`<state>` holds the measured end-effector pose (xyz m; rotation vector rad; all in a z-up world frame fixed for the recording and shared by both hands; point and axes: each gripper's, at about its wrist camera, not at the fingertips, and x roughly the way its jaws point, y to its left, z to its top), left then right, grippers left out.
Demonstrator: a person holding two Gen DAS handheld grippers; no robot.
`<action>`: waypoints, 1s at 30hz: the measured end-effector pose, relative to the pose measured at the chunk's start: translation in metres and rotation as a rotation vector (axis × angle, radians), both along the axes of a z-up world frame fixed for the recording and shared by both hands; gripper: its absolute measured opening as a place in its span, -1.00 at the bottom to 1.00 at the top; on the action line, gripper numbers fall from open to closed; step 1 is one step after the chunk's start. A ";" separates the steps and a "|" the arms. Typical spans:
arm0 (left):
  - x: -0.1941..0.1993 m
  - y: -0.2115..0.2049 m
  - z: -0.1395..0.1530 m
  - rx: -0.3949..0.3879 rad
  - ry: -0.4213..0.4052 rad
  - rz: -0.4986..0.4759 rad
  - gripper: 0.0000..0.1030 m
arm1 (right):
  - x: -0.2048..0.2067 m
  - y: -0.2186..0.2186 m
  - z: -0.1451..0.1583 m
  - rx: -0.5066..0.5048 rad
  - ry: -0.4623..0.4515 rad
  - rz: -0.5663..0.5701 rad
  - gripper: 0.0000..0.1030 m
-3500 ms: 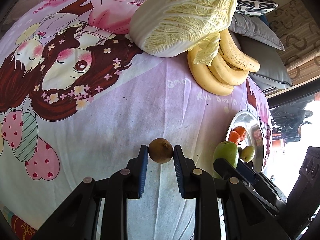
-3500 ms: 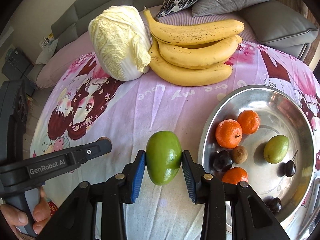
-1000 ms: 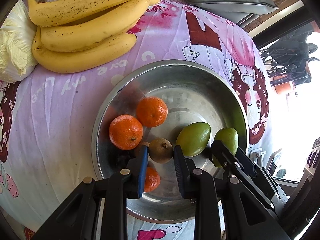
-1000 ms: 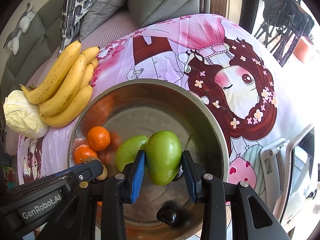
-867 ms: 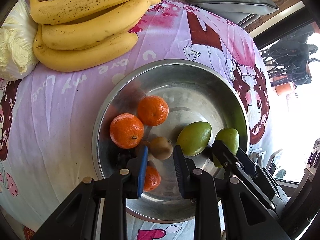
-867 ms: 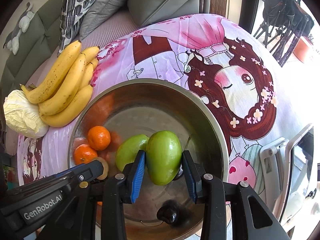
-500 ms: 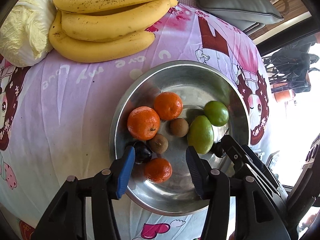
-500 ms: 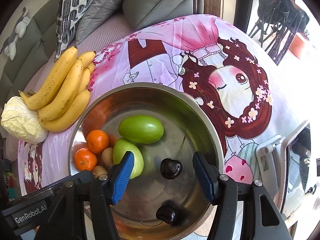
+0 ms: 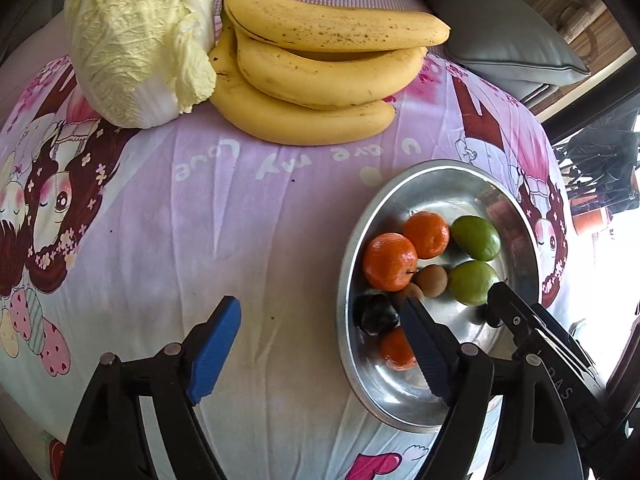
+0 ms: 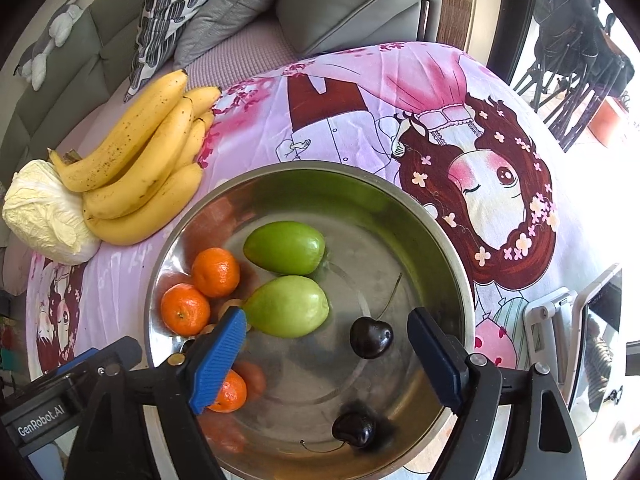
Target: Organize fruits
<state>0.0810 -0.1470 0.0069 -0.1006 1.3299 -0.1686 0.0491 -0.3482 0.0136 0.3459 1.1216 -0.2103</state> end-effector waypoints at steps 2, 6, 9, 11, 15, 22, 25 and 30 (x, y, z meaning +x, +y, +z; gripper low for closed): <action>0.002 0.009 -0.003 0.013 -0.010 0.020 0.81 | 0.001 0.003 0.000 -0.007 -0.001 0.005 0.80; 0.004 0.024 -0.010 0.033 -0.003 0.059 0.82 | 0.003 0.009 0.000 -0.029 0.000 0.021 0.97; 0.005 0.031 -0.013 0.054 0.001 0.070 0.82 | 0.005 0.012 0.000 -0.033 -0.004 0.034 1.00; 0.005 0.035 -0.015 0.065 0.002 0.068 0.82 | 0.006 0.015 -0.001 -0.039 -0.003 0.041 1.00; 0.004 0.037 -0.015 0.071 -0.007 0.060 0.82 | 0.009 0.018 -0.004 -0.051 0.013 0.049 1.00; 0.001 0.033 -0.014 0.175 -0.051 0.046 0.82 | 0.009 0.019 -0.002 -0.049 -0.004 0.044 1.00; 0.001 0.032 -0.012 0.192 -0.065 0.064 0.82 | 0.010 0.020 -0.003 -0.055 -0.002 0.050 1.00; -0.005 0.039 -0.005 0.293 -0.101 0.057 0.82 | 0.009 0.022 -0.003 -0.070 -0.001 0.056 1.00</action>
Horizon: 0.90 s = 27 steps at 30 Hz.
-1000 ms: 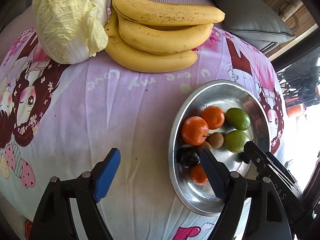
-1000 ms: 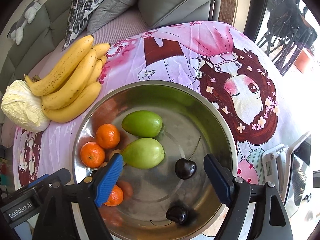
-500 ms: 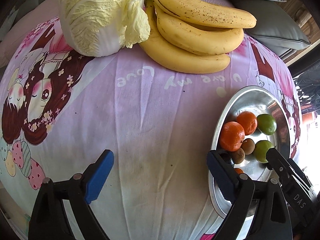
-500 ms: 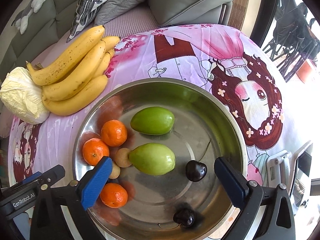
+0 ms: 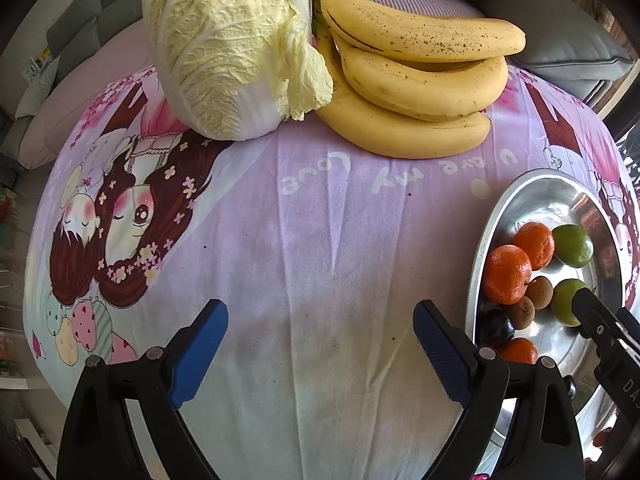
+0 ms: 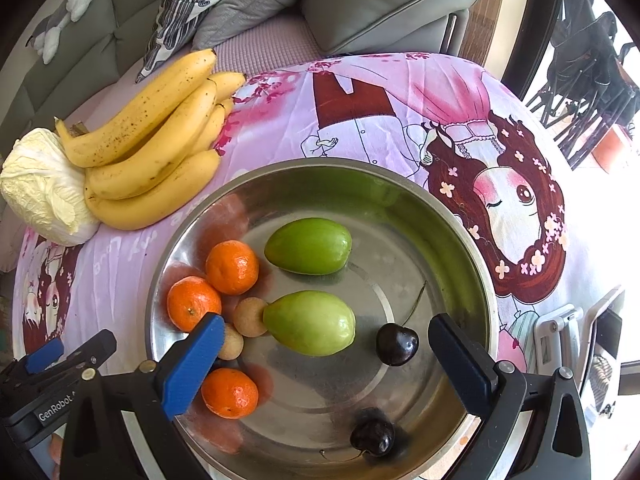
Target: Organize fruits
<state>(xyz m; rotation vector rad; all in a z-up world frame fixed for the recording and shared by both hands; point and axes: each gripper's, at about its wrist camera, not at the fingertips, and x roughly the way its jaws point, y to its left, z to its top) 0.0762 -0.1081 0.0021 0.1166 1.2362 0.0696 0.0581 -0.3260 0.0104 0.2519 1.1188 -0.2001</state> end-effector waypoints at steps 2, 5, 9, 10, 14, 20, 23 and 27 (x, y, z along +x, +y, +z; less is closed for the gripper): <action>-0.002 0.002 0.003 0.025 -0.011 -0.014 0.82 | -0.001 0.000 0.001 -0.003 -0.004 -0.003 1.00; -0.006 0.005 0.004 0.010 0.006 -0.018 0.82 | -0.001 0.002 0.001 -0.007 -0.009 -0.002 1.00; -0.002 0.006 -0.001 0.013 0.003 -0.025 0.82 | -0.002 0.008 0.000 -0.024 -0.006 0.012 1.00; -0.002 0.006 -0.002 0.002 0.003 -0.025 0.82 | -0.001 0.009 0.000 -0.024 -0.008 0.016 1.00; 0.001 0.007 -0.006 -0.006 0.015 -0.016 0.82 | -0.001 0.013 0.000 -0.027 -0.014 0.024 1.00; -0.003 0.011 -0.001 -0.023 0.004 -0.001 0.82 | -0.005 0.021 -0.002 -0.030 -0.006 0.034 1.00; -0.008 0.014 0.001 -0.018 -0.012 -0.004 0.82 | -0.009 0.028 0.000 -0.039 -0.015 0.046 1.00; -0.022 0.016 0.000 -0.016 -0.018 -0.016 0.82 | -0.015 0.038 0.002 -0.055 -0.024 0.055 1.00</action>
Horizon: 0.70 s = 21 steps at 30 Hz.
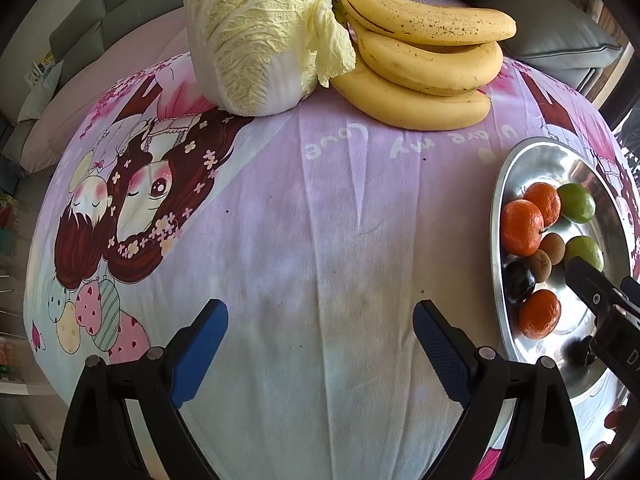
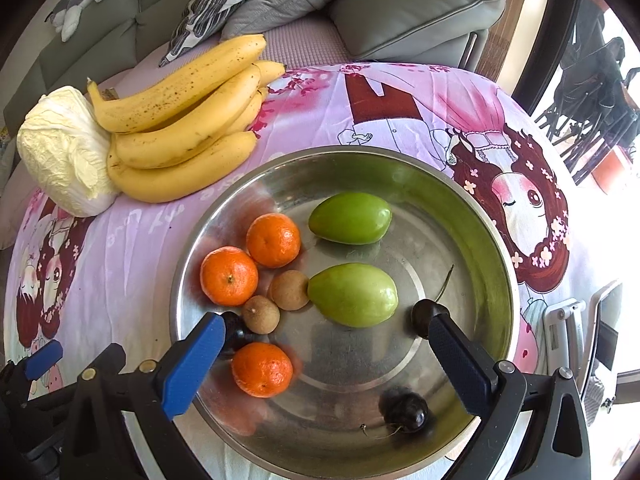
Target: Organize fruits
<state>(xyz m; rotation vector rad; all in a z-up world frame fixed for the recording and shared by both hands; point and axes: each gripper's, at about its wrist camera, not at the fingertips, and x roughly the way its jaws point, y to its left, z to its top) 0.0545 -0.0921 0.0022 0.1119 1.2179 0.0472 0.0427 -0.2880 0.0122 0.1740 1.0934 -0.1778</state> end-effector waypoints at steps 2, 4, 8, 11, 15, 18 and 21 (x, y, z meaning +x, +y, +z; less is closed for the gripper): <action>-0.005 0.002 -0.002 0.003 0.007 -0.007 0.82 | -0.003 0.004 -0.001 0.001 -0.006 -0.005 1.00; -0.009 0.006 -0.003 0.003 0.009 0.001 0.82 | -0.005 0.007 -0.002 0.003 -0.008 -0.005 1.00; -0.015 0.017 -0.002 -0.008 0.003 0.018 0.82 | -0.013 0.012 -0.003 -0.013 -0.011 0.002 1.00; -0.020 0.021 -0.002 -0.014 0.006 0.026 0.82 | -0.021 0.015 -0.003 -0.018 -0.013 0.001 1.00; -0.025 0.025 -0.005 -0.020 0.020 0.032 0.82 | -0.031 0.017 -0.007 -0.027 0.001 -0.003 1.00; -0.030 0.025 -0.007 -0.019 0.026 0.028 0.82 | -0.038 0.019 -0.010 -0.027 0.012 0.003 1.00; -0.034 0.024 -0.010 -0.014 0.034 0.020 0.82 | -0.045 0.021 -0.015 -0.036 0.028 0.006 1.00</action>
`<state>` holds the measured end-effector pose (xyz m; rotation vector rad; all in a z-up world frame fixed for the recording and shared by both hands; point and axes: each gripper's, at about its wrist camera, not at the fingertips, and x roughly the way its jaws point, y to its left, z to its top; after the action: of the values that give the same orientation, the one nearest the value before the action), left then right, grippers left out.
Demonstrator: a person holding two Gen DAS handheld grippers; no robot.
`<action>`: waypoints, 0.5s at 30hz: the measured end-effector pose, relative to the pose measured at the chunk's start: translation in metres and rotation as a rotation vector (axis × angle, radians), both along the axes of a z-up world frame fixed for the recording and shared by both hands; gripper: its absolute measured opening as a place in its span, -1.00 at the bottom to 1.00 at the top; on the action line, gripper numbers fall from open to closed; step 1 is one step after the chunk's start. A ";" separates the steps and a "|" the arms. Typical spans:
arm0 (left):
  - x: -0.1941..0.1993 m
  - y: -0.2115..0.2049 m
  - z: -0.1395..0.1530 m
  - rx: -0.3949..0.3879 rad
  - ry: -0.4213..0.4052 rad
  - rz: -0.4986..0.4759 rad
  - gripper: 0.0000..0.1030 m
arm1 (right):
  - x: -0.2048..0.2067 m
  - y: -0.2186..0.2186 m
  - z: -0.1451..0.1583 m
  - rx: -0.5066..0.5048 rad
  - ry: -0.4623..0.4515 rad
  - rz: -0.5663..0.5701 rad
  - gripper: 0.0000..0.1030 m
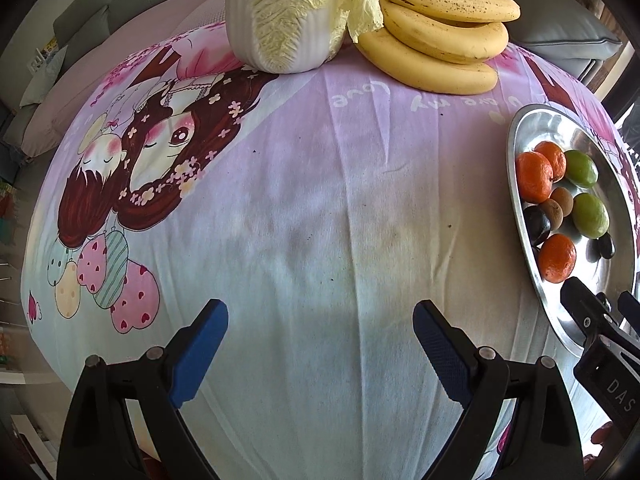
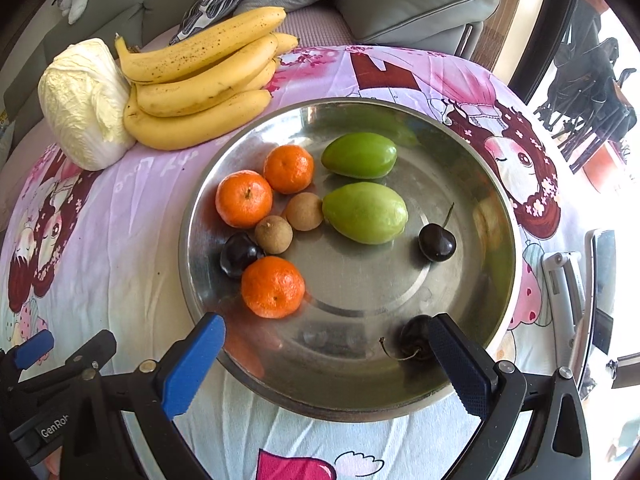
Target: Organize fruits
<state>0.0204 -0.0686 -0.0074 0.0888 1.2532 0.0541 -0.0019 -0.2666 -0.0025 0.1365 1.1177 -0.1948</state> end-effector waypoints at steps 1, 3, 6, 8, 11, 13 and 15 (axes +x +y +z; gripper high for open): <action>-0.002 -0.001 0.000 -0.001 0.000 -0.003 0.82 | -0.002 0.001 -0.001 -0.001 0.002 0.002 1.00; -0.006 -0.001 -0.001 -0.002 0.001 -0.007 0.82 | -0.008 0.004 -0.001 0.000 -0.003 0.007 1.00; -0.011 0.000 -0.001 -0.004 -0.001 -0.011 0.82 | -0.015 0.006 0.001 0.001 -0.012 0.011 1.00; -0.015 0.002 -0.002 -0.004 -0.001 -0.013 0.82 | -0.020 0.007 0.001 0.003 -0.017 0.013 1.00; -0.020 0.005 -0.003 -0.005 0.003 -0.013 0.82 | -0.026 0.007 0.001 -0.001 -0.020 0.012 1.00; -0.025 0.006 -0.004 -0.010 0.002 -0.013 0.82 | -0.030 0.007 0.001 -0.006 -0.018 0.011 1.00; -0.029 0.008 -0.005 -0.012 0.005 -0.015 0.82 | -0.034 0.006 0.001 -0.008 -0.018 0.008 1.00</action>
<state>-0.0085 -0.0604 -0.0127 0.0883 1.2574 0.0338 -0.0362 -0.2609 -0.0018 0.1260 1.0992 -0.1903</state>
